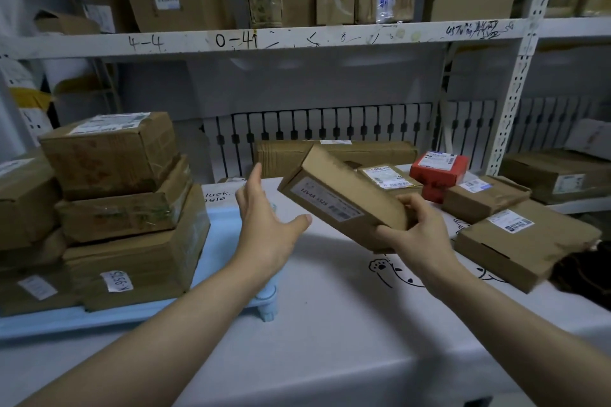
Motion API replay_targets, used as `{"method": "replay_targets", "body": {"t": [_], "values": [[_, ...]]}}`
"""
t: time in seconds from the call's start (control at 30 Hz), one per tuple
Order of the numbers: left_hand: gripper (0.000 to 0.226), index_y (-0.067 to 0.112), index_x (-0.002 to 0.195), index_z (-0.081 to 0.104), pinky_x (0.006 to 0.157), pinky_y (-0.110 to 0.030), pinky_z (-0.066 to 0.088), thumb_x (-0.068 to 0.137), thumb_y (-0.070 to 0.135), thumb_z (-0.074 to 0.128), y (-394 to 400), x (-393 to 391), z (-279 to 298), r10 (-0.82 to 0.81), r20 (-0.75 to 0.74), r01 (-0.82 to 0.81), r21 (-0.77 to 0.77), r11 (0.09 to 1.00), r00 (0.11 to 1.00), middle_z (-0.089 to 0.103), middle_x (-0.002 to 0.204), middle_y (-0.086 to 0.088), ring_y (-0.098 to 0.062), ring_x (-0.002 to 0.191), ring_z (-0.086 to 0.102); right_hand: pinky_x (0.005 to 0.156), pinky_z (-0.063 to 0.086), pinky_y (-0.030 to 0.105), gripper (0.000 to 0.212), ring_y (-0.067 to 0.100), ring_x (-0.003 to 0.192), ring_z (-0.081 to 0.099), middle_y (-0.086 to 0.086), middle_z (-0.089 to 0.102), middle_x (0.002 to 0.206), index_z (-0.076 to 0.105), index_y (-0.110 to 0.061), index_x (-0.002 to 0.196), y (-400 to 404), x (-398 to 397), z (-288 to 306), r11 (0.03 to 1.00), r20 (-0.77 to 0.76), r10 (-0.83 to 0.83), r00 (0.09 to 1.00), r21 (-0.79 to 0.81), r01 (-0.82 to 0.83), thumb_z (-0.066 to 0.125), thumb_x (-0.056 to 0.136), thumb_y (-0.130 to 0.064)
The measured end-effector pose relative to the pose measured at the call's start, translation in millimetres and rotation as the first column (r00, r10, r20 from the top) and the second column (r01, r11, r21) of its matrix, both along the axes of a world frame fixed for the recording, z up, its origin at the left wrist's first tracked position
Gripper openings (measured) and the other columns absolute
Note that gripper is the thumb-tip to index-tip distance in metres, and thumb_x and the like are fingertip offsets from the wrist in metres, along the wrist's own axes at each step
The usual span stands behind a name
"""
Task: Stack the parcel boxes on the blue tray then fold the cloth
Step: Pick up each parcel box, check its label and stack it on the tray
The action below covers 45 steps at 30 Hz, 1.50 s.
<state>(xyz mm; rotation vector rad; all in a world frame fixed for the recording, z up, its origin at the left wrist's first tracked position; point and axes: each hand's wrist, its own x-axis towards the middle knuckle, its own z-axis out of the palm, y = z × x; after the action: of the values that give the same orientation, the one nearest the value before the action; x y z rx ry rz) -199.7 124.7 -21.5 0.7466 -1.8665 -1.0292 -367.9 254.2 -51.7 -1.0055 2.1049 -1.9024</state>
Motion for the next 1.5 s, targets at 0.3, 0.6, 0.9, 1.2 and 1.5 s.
{"method": "replay_targets", "body": {"t": [0.3,0.6,0.9,1.2,1.5], "values": [[0.073,0.021,0.133,0.054,0.119,-0.048,0.012,0.066,0.016,0.081,8,-9,1,0.242,0.256,0.090,-0.839,0.537,0.936,0.043,0.144,-0.004,-0.029,0.141,0.029,0.086,0.039,0.038,0.049,0.016,0.096,0.037,-0.005,0.054,0.102,0.064,-0.022,0.109,0,11,7,0.962,-0.499,-0.125,0.858,0.151,0.228,0.081,0.063,-0.020],[0.051,0.029,0.116,0.060,0.097,-0.024,0.024,0.071,0.015,0.076,0,-8,4,0.213,0.234,0.054,-0.783,0.620,0.949,0.059,0.109,0.011,-0.019,0.104,0.049,0.098,0.042,0.042,0.079,0.018,0.111,0.042,-0.005,0.046,0.116,0.051,-0.027,0.136,0,15,13,0.993,-0.543,-0.094,0.834,0.002,0.114,0.080,0.062,-0.019],[0.050,0.030,0.105,0.058,0.079,-0.017,0.048,0.069,0.006,0.083,-13,2,1,-0.159,0.048,0.164,-0.112,0.980,0.986,0.062,0.105,0.005,-0.010,0.099,0.058,0.098,0.049,0.031,0.103,0.013,0.123,0.046,-0.004,0.042,0.135,0.021,-0.031,0.151,2,10,20,0.998,-0.078,0.035,0.996,-0.050,-0.039,0.085,0.073,-0.012],[0.052,0.019,0.112,0.059,0.089,-0.027,0.054,0.069,0.000,0.082,-16,9,-7,-0.359,-0.060,0.364,0.124,0.923,0.931,0.068,0.113,-0.004,-0.020,0.110,0.062,0.086,0.054,0.050,0.045,0.035,0.099,0.067,0.011,0.074,0.099,0.066,-0.013,0.102,-9,7,8,0.951,0.123,0.308,0.943,-0.041,-0.306,0.071,0.057,-0.008],[0.049,0.023,0.119,0.065,0.093,-0.028,0.051,0.077,-0.001,0.075,-24,6,-12,-0.246,-0.038,0.248,0.113,0.962,0.969,0.070,0.113,0.007,-0.014,0.113,0.062,0.063,0.045,0.006,0.042,-0.005,0.077,0.061,-0.018,0.072,0.079,0.066,-0.024,0.089,-10,14,12,0.973,-0.005,0.225,0.974,-0.042,-0.225,0.077,0.068,0.010]]}}
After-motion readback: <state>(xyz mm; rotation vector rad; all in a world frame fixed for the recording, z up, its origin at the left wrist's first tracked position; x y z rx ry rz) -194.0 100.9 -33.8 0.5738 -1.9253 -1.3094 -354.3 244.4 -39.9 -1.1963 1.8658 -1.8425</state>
